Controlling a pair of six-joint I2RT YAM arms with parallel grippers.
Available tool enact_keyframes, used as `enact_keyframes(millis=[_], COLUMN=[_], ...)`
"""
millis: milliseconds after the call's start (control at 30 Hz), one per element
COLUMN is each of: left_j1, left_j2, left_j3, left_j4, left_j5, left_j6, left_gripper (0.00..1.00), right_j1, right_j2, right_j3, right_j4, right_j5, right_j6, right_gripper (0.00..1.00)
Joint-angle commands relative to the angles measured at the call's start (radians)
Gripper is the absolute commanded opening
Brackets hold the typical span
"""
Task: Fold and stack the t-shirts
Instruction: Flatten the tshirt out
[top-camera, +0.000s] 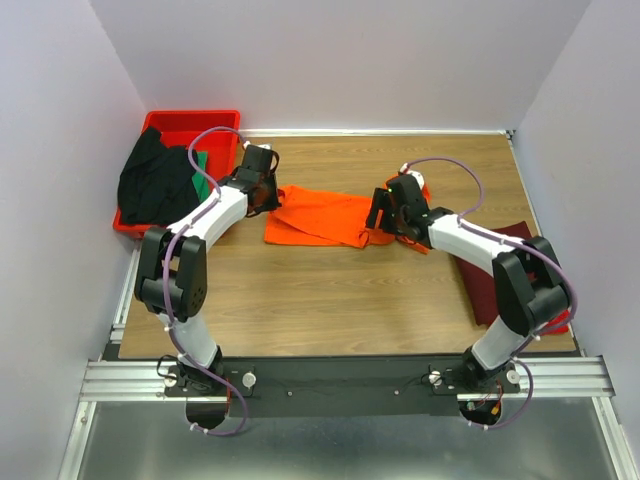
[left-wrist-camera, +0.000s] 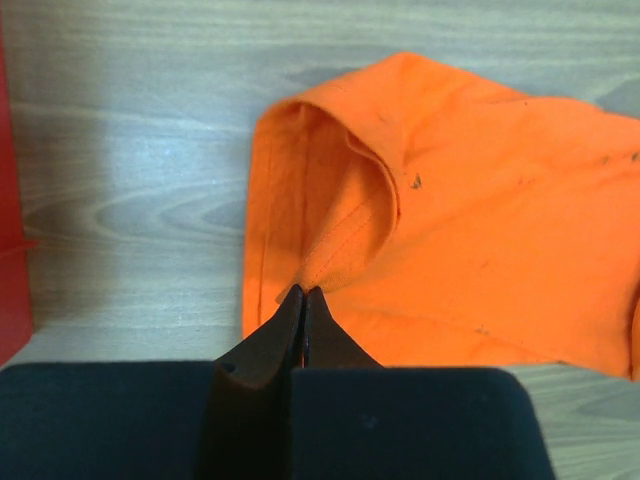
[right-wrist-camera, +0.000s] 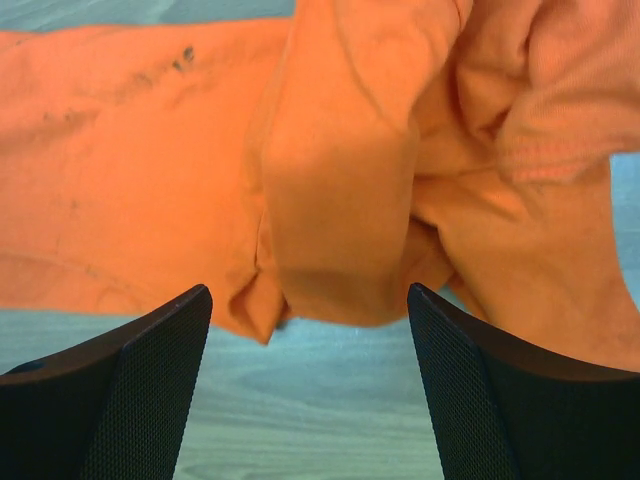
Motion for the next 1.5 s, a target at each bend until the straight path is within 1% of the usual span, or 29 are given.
enact_keyframes(millis=[0,67,133,200,233,300,333,400,433,533,633,767,800,967,1133,1267,1367,1467], left_j1=[0.013,0.013,0.014,0.016,0.016,0.016,0.016,0.016,0.017,0.023,0.036,0.066,0.082,0.109,0.120,0.123,0.126,0.128], left_j2=[-0.051,-0.054,-0.058,-0.064,-0.068,-0.071,-0.071,-0.080,-0.081,-0.095,-0.115,-0.155,-0.164,-0.228,-0.350,-0.506,-0.584,-0.670], left_j3=[-0.040,-0.044,-0.050,-0.056,-0.060,-0.061,-0.063,-0.064,-0.063,-0.064,-0.061,-0.044,-0.040,-0.027,-0.027,-0.012,0.008,0.040], left_j4=[0.045,0.049,0.054,0.057,0.057,0.059,0.057,0.057,0.057,0.052,0.052,0.040,0.039,0.042,0.043,0.029,0.014,0.009], left_j5=[0.090,0.091,0.130,0.135,0.144,0.153,0.157,0.158,0.158,0.160,0.170,0.199,0.207,0.256,0.278,0.276,0.250,0.232], left_j6=[0.016,0.019,0.022,0.023,0.023,0.025,0.025,0.025,0.025,0.028,0.029,0.029,0.025,0.013,-0.023,-0.062,-0.084,-0.118], left_gripper=[0.00,0.00,0.00,0.00,0.00,0.00,0.00,0.00,0.00,0.00,0.00,0.00,0.00,0.00,0.00,0.00,0.00,0.00], right_j1=[0.007,0.007,0.007,0.007,0.007,0.007,0.007,0.007,0.007,0.007,0.005,0.002,-0.001,-0.019,-0.024,-0.024,-0.024,-0.024], right_j2=[0.072,0.089,0.111,0.117,0.117,0.112,0.103,0.093,0.079,0.057,0.014,-0.090,-0.143,-0.291,-0.470,-0.571,-0.613,-0.638], right_j3=[0.054,0.071,0.077,0.079,0.080,0.080,0.080,0.079,0.077,0.077,0.097,0.152,0.165,0.234,0.309,0.375,0.412,0.490], right_j4=[0.003,0.003,0.002,0.000,-0.004,-0.007,-0.012,-0.021,-0.026,-0.040,-0.073,-0.141,-0.168,-0.250,-0.310,-0.340,-0.351,-0.356], right_j5=[0.076,0.084,0.094,0.108,0.110,0.108,0.110,0.119,0.122,0.133,0.140,0.185,0.200,0.231,0.268,0.311,0.318,0.317], right_j6=[-0.009,-0.008,-0.003,0.002,0.006,0.009,0.011,0.012,0.012,0.011,0.009,0.000,-0.003,-0.004,-0.003,-0.011,-0.021,-0.038], right_gripper=[0.85,0.85,0.84,0.83,0.75,0.67,0.55,0.41,0.24,0.00,0.01,0.00,0.00,0.00,0.00,0.00,0.00,0.00])
